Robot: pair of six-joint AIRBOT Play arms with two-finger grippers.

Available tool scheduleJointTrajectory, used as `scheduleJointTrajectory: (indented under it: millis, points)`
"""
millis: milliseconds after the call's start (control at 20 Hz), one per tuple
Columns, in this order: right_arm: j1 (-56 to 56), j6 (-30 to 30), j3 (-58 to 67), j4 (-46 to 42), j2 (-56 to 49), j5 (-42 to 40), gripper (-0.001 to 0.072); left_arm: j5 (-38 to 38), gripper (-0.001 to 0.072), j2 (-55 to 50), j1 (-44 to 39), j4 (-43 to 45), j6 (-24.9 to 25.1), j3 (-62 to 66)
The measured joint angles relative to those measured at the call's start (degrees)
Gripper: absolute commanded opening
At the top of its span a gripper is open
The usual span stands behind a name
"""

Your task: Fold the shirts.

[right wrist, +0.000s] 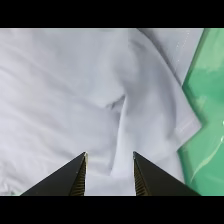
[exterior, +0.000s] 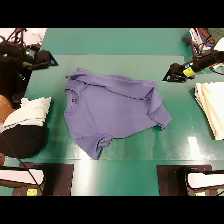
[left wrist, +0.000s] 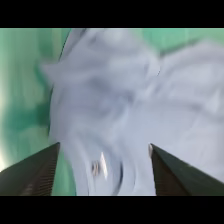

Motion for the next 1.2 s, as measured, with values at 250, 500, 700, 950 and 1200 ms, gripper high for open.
scheduleJointTrajectory:
  millis: [250, 500, 700, 950, 1200]
  points:
    - [-0.13, -0.76, -12.07, -0.09, 9.77, -2.14, 0.0341, -0.35, 0.065, 14.1, 0.17, 0.26, 0.59, -25.94]
    - [-0.26, -1.01, -22.08, -0.02, 17.38, -7.1, 0.0341, 4.42, 0.065, 27.21, -6.03, -0.33, -2.23, -52.17]
    - [-0.26, -1.05, -24.65, -0.02, 19.74, -8.55, 0.034, 6.32, 0.065, 31.3, -11.69, -1.03, -5.53, -63.21]
    - [-0.26, -1.05, -25.44, -0.02, 20.46, -9.01, 0.034, 10.8, 0.0242, 32.54, -16.39, -4.72, -7.41, -68.54]
    - [-0.26, -1.4, -27.78, -1.53, 21.31, -7.32, 0.034, 15.69, 0.0026, 32.83, -17.53, -6.6, -7.96, -68.06]
